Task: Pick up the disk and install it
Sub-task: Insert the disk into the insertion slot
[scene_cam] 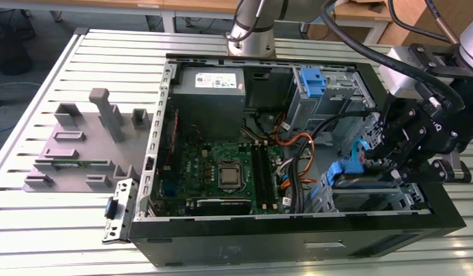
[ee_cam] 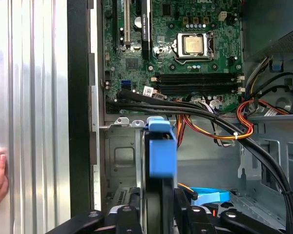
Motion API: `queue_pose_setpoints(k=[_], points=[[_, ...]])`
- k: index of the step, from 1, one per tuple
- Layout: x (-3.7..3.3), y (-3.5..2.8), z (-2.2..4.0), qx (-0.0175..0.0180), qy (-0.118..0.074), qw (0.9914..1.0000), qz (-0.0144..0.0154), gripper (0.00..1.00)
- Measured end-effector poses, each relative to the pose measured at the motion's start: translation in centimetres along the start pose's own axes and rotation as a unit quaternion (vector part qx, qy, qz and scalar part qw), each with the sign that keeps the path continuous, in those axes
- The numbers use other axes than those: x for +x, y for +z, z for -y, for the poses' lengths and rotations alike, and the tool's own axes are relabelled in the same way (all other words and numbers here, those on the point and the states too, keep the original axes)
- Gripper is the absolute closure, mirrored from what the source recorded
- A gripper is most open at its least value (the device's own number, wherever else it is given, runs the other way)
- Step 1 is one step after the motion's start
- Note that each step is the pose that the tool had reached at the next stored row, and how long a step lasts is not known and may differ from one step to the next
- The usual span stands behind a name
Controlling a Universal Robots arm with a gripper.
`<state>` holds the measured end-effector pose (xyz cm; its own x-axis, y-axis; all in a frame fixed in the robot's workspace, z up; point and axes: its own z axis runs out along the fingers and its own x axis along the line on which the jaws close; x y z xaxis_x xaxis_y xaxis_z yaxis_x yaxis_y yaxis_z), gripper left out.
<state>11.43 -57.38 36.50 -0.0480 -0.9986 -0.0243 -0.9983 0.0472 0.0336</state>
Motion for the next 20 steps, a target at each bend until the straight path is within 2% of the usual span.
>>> queue_pose_setpoints(k=[1,7,10,14,20], points=[[0.00,0.00,0.00,0.0000,0.000,1.00000,-0.0001,0.58],[0.00,0.17,-0.02,0.0005,0.000,1.00000,0.0003,0.58],[0.01,0.56,-0.16,0.0033,-0.001,0.99999,0.0002,0.58],[0.02,0.79,-0.17,0.0076,-0.003,0.99996,0.0025,0.58],[0.02,0.79,-0.17,0.0076,-0.003,0.99996,0.0027,0.58]])
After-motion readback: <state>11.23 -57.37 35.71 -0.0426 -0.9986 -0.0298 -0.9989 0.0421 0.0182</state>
